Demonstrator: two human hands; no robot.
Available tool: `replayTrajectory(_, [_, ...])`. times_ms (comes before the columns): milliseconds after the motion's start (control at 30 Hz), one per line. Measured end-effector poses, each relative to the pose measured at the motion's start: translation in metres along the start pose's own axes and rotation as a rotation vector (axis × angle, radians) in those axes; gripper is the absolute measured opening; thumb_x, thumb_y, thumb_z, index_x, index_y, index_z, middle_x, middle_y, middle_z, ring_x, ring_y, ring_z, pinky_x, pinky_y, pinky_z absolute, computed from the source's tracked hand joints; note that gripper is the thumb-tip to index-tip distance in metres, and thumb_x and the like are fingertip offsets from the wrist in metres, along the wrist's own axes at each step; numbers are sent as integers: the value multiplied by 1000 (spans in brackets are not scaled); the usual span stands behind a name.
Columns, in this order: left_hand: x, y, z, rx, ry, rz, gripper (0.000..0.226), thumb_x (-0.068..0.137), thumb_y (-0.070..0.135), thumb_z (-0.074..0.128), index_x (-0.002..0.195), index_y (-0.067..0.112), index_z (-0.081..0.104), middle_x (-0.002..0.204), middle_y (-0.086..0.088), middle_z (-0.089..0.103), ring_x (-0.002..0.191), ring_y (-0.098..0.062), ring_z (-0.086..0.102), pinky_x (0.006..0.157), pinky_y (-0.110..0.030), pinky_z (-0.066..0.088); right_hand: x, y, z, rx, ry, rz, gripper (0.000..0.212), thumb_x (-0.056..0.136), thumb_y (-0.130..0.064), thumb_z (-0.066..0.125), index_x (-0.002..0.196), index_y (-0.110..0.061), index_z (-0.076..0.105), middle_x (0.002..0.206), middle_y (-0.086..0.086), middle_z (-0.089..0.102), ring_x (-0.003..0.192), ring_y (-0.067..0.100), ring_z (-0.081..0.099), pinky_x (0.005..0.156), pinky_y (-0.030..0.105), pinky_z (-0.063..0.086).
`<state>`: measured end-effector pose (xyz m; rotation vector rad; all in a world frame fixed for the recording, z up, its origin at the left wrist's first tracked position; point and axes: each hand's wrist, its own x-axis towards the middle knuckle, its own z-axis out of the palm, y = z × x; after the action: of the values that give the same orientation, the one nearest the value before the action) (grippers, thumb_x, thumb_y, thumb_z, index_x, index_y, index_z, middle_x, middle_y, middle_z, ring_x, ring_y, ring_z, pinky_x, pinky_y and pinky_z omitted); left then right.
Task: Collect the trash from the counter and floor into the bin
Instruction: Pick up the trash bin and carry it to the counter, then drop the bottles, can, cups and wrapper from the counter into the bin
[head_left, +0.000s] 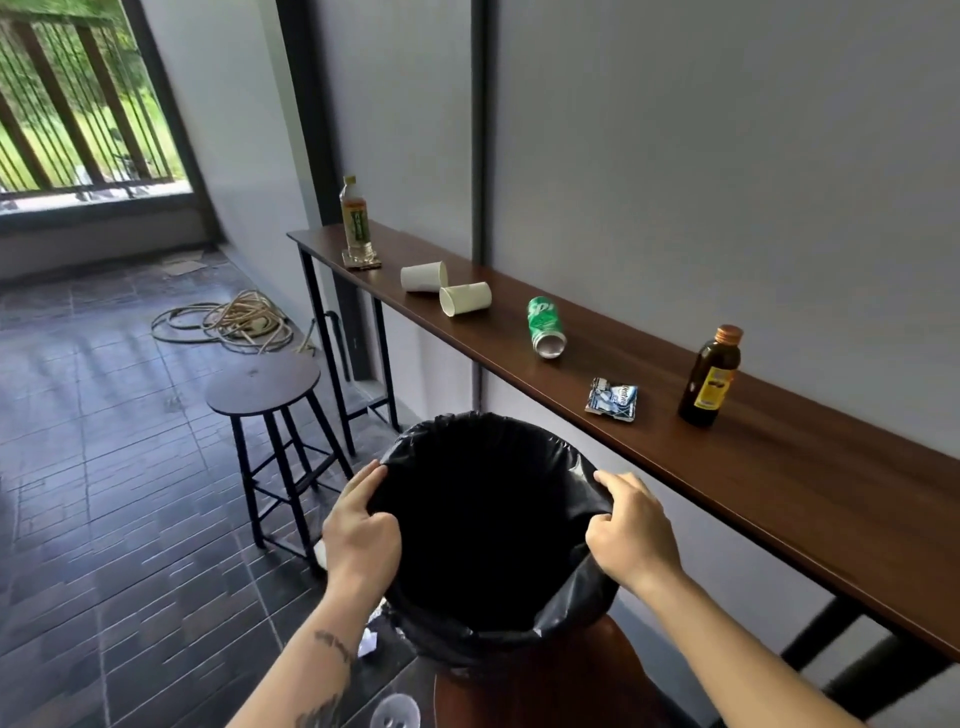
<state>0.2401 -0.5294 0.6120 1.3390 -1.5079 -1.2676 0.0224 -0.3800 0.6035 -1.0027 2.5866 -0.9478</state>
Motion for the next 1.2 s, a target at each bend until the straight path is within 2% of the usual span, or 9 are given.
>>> replayTrajectory(33, [5,-4,0,8,-17,3,79,69,-12,38,131,29,65,134,22,55,109,-15,66,87,-39,59,0,0,3,-13,2,20,59,84,-4,50,142,-14,51,140,2,52,123,24,55,96,35,47])
replayTrajectory(133, [17,-13,2,-11,-68,-15,81,68,-12,37,129,32,65,132,19,59,96,-29,71,59,-31,56,-2,1,10,-32,12,63,58,85,-5,50,142,-16,51,140,1,52,122,23,56,94,33,47])
replayTrajectory(233, [30,-17,3,-21,-86,-12,82,68,-12,37,131,33,64,136,16,60,93,-36,71,52,-30,52,0,1,11,-27,-11,70,55,87,-8,50,141,-18,51,141,0,52,125,20,53,99,32,45])
replayTrajectory(333, [42,-17,3,3,-74,-9,81,67,-10,39,132,33,64,136,13,60,94,-40,69,68,-39,59,7,1,1,-8,47,65,50,87,-14,50,137,-22,55,136,-3,54,115,18,59,97,35,49])
replayTrajectory(467, [48,-19,3,44,-75,-18,82,61,0,41,128,42,63,134,11,64,109,-35,67,95,-58,53,24,3,-30,97,362,37,32,84,-9,56,112,-20,64,104,-3,60,76,11,60,65,21,44])
replayTrajectory(633, [33,-6,12,77,-34,-55,76,67,-4,45,130,34,65,139,6,62,116,-29,62,103,-53,49,61,13,-70,289,663,227,35,80,-16,69,107,-21,48,112,4,56,89,20,58,75,36,51])
replayTrajectory(900, [11,-10,29,55,58,-80,76,68,-6,43,130,32,66,130,2,68,101,-32,67,88,-47,57,127,40,-91,233,538,302,77,81,-30,76,145,-12,36,143,14,47,128,35,50,99,47,47])
replayTrajectory(1000, [4,-12,34,60,83,-79,75,70,-12,43,130,27,67,130,-1,68,93,-35,67,72,-32,59,146,50,-93,292,530,258,70,79,-31,77,137,-16,42,136,10,54,122,32,56,98,49,51])
replayTrajectory(1200, [-1,-7,38,99,127,-48,76,68,-13,42,129,26,67,134,0,65,112,-28,64,98,-43,53,150,52,-95,326,480,167,34,79,-31,71,108,-19,56,104,4,66,98,27,65,88,47,54])
